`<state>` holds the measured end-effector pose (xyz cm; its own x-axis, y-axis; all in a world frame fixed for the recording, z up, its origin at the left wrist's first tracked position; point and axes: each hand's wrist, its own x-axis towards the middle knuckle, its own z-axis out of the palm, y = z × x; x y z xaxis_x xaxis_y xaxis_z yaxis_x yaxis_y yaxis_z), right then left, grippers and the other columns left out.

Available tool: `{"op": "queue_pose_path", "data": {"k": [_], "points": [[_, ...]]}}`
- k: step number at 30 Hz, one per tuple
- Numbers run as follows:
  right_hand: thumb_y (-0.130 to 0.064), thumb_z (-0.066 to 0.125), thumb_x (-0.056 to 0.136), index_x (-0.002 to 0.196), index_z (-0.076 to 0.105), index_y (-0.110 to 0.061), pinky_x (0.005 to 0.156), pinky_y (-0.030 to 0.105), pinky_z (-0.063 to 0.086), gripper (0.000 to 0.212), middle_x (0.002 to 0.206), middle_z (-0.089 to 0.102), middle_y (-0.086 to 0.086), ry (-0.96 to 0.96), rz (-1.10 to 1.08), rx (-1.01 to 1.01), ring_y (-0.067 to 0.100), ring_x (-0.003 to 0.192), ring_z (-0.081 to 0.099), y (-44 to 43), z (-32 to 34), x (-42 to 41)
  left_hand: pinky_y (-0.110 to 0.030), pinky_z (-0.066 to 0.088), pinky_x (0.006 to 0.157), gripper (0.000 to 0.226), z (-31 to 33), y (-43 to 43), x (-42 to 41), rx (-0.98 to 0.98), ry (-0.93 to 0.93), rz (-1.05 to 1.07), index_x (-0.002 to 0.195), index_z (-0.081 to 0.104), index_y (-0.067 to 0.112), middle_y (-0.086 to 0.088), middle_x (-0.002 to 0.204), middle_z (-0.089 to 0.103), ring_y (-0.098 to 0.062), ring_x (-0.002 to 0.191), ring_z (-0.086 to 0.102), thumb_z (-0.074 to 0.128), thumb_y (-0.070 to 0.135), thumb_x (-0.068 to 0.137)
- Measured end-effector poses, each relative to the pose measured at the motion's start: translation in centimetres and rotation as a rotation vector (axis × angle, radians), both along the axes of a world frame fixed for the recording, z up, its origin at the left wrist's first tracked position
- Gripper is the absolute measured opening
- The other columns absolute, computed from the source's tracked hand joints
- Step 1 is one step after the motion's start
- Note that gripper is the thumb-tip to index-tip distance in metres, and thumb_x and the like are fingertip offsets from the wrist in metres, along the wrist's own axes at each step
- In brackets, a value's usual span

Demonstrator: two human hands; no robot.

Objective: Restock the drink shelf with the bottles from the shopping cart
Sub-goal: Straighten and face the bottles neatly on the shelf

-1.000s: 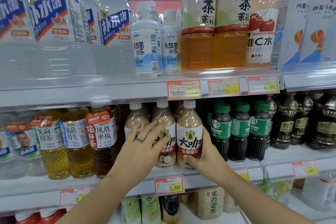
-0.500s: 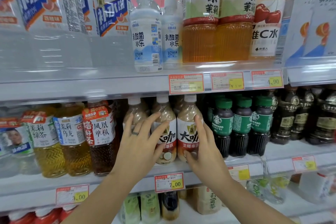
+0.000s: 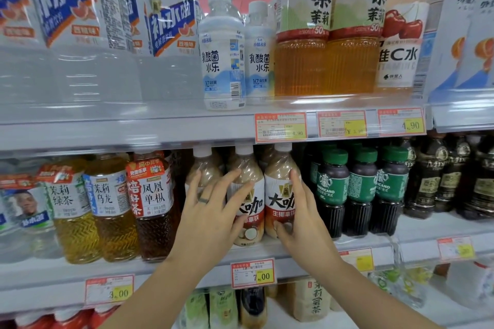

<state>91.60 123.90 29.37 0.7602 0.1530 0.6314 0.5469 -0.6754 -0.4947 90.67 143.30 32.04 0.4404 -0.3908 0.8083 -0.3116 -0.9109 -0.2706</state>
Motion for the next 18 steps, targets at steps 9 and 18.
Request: {"op": "queue_pose_path", "data": {"k": [9, 18], "points": [[-0.025, 0.062, 0.086, 0.136, 0.041, -0.033, 0.103, 0.023, 0.039, 0.055, 0.131, 0.047, -0.017, -0.172, -0.015, -0.096, 0.001, 0.123, 0.044, -5.1, 2.6, -3.7, -0.051, 0.023, 0.112, 0.037, -0.4, -3.5, -1.8, -0.124, 0.020, -0.154, 0.120, 0.055, 0.022, -0.007, 0.129, 0.053, -0.024, 0.118, 0.051, 0.057, 0.030, 0.084], [-0.016, 0.062, 0.085, 0.125, 0.050, -0.014, 0.097, 0.048, 0.045, 0.042, 0.124, 0.046, 0.002, -0.328, -0.295, 0.333, 0.014, 0.117, 0.044, -14.9, 0.0, -2.0, -0.003, 0.013, 0.102, 0.070, -1.8, -15.8, -1.9, -0.611, 0.511, -0.478, 0.143, 0.012, 0.043, 0.026, 0.146, 0.013, 0.019, 0.128, 0.014, 0.056, 0.030, 0.091]]}}
